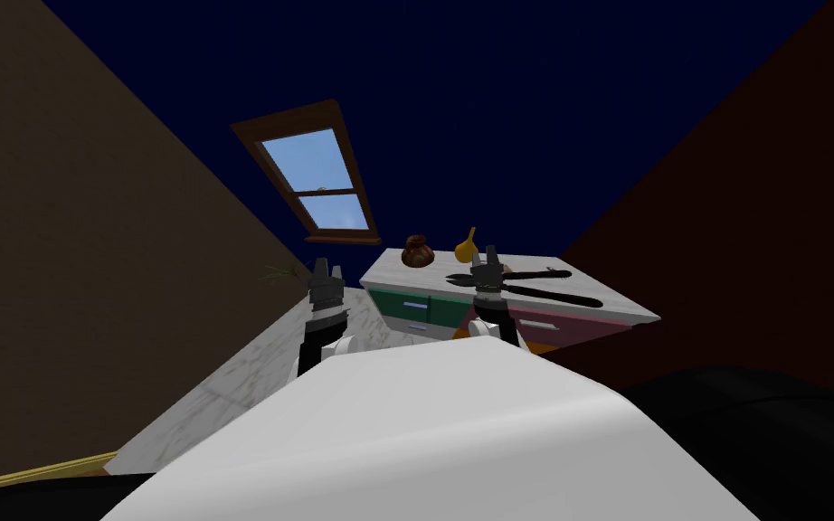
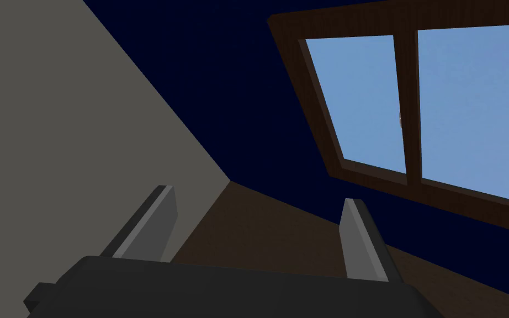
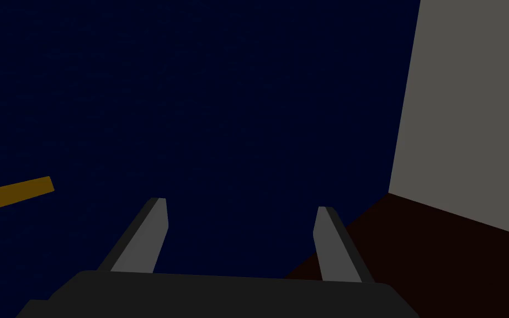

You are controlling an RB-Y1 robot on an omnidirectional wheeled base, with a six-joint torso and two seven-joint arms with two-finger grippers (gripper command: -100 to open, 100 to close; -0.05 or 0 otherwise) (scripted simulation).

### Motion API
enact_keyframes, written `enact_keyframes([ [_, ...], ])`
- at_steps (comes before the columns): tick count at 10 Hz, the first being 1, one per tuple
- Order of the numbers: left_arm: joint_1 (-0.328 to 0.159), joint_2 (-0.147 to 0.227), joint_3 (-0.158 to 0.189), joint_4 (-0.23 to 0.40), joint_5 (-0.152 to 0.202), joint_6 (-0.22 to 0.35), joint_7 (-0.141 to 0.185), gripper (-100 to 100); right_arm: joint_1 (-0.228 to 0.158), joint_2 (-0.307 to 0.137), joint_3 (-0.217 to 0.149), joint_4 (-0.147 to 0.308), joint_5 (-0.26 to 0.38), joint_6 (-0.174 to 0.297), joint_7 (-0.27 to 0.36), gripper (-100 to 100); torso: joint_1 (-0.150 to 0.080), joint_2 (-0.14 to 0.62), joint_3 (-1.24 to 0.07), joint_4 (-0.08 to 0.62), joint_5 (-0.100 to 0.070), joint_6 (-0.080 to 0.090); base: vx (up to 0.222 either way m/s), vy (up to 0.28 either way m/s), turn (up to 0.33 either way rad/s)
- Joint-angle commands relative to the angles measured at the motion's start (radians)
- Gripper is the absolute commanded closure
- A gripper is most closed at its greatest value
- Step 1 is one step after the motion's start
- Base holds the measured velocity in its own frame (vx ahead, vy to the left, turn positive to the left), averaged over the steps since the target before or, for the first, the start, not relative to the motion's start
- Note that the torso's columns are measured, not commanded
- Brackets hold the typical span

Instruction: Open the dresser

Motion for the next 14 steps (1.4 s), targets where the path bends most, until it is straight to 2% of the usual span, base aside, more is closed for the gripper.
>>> enact_keyframes([
  [1,0.0,0.0,0.0,0.0,0.0,0.0,0.0,0,0.0,0.0,0.0,0.0,0.0,0.0,0.0,0,0.0,0.04,-0.082,0.041,0.0,0.0,0.0,0.0,0.0],
  [9,0.0,0.0,0.0,0.0,0.0,0.0,0.0,0,0.0,0.0,0.0,0.0,0.0,0.0,0.0,0,0.0,0.618,-1.234,0.617,0.0,0.0,0.0,0.0,0.0],
  [10,0.0,0.0,0.0,0.0,0.0,0.0,0.0,0,0.0,-0.029,0.0,0.01,0.014,0.016,0.003,-100,0.0,0.691,-1.382,0.691,0.0,0.0,-0.01,0.017,0.028],
  [11,0.0,0.0,0.0,0.0,0.0,0.0,0.0,0,-0.001,-0.049,0.0,0.021,0.029,0.032,0.007,-100,0.001,0.726,-1.451,0.724,0.0,0.0,-0.033,0.034,0.057],
  [14,0.0,0.0,0.0,0.0,0.0,0.0,0.0,0,-0.001,-0.114,0.0,0.07,0.098,0.11,0.024,-100,0.001,0.74,-1.475,0.738,0.0,0.0,-0.071,0.067,0.061],
])
